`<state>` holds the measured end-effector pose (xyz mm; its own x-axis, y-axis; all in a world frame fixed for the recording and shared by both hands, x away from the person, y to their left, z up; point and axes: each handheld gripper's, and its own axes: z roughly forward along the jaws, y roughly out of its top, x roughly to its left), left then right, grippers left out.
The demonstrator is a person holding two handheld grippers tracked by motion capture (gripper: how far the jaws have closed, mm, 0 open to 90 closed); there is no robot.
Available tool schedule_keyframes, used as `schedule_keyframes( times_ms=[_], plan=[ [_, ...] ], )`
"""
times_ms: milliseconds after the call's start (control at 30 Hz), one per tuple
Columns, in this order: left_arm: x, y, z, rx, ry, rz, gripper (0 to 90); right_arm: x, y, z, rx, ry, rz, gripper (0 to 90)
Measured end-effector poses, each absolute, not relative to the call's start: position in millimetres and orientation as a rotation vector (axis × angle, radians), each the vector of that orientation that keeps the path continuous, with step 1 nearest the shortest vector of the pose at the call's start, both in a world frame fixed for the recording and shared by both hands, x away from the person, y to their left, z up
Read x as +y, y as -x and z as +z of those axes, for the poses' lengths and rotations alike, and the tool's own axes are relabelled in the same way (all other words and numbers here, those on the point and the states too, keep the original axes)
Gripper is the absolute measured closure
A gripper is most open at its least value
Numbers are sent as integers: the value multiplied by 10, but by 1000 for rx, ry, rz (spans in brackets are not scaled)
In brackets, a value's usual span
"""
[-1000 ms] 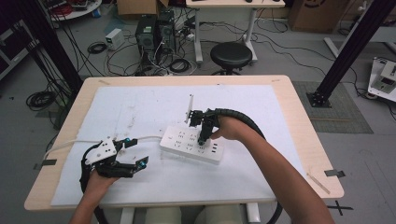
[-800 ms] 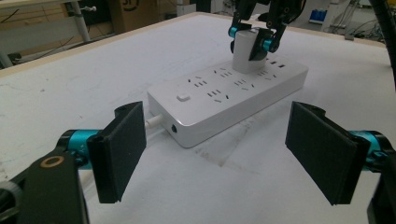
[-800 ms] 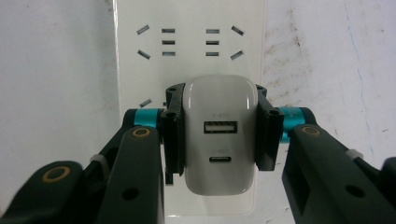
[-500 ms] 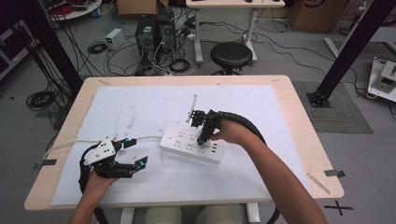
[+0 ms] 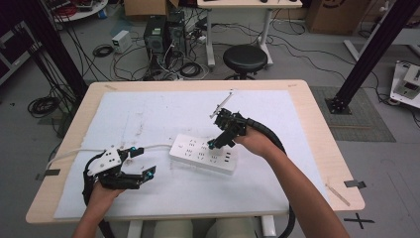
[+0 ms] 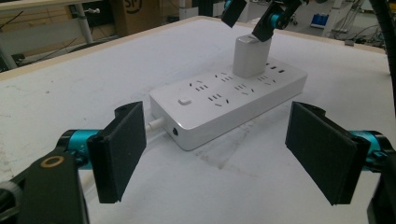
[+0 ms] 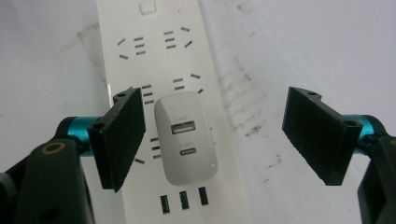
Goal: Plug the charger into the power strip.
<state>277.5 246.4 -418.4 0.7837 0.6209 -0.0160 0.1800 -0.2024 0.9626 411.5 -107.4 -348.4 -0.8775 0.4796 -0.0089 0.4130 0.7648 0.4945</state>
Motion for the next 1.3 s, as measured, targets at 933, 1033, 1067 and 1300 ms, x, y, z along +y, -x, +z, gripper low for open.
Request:
schedule_keyframes(
  times_ms=[933,1033,1067,1300],
  plan=[
    [2410,-2767,-4125,624,-1752,456,205,-2006,-3822,-3377,2641,-916,960,119],
    [2416,-2767,-4126,623,-1756,460,206,-2098,-3761,-3388,2602,-921,989,120],
    [2422,-2768,-4124,626,-1754,461,205,-2132,-3749,-3391,2594,-918,996,120],
    [2443,-2775,-4112,638,-1729,471,206,-2352,-3609,-3427,2511,-955,1059,120]
  ],
)
